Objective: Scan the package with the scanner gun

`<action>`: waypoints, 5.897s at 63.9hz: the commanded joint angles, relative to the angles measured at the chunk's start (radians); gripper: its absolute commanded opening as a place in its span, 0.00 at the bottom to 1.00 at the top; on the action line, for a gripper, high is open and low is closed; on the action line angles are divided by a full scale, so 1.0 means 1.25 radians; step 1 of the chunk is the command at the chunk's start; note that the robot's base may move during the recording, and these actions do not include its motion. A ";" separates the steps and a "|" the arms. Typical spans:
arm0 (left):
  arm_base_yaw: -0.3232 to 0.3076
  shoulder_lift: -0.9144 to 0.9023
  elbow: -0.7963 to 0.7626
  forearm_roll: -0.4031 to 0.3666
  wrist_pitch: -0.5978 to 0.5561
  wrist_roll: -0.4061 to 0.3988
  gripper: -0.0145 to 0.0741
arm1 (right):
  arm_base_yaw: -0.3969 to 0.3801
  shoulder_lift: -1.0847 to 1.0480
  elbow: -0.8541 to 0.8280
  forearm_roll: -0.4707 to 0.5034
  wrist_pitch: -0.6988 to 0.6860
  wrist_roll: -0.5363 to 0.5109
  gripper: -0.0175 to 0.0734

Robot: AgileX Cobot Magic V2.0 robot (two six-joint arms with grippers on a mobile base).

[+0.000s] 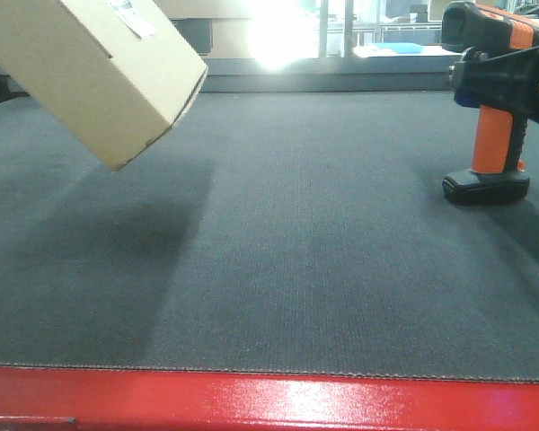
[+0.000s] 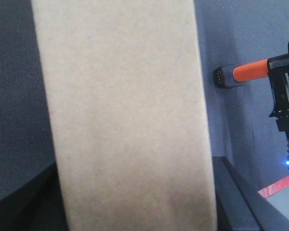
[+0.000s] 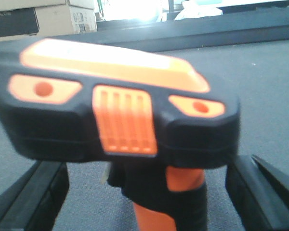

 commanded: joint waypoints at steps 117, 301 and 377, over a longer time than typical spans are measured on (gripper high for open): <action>-0.002 -0.014 0.001 -0.018 -0.009 0.003 0.04 | 0.002 -0.196 -0.107 0.070 0.186 -0.305 0.02; -0.002 -0.014 0.001 0.062 0.015 0.003 0.04 | 0.000 -0.220 -0.046 0.103 0.091 -0.107 0.02; -0.002 -0.014 0.001 0.062 0.011 0.003 0.04 | 0.000 0.012 -0.046 0.037 -0.050 -0.007 0.02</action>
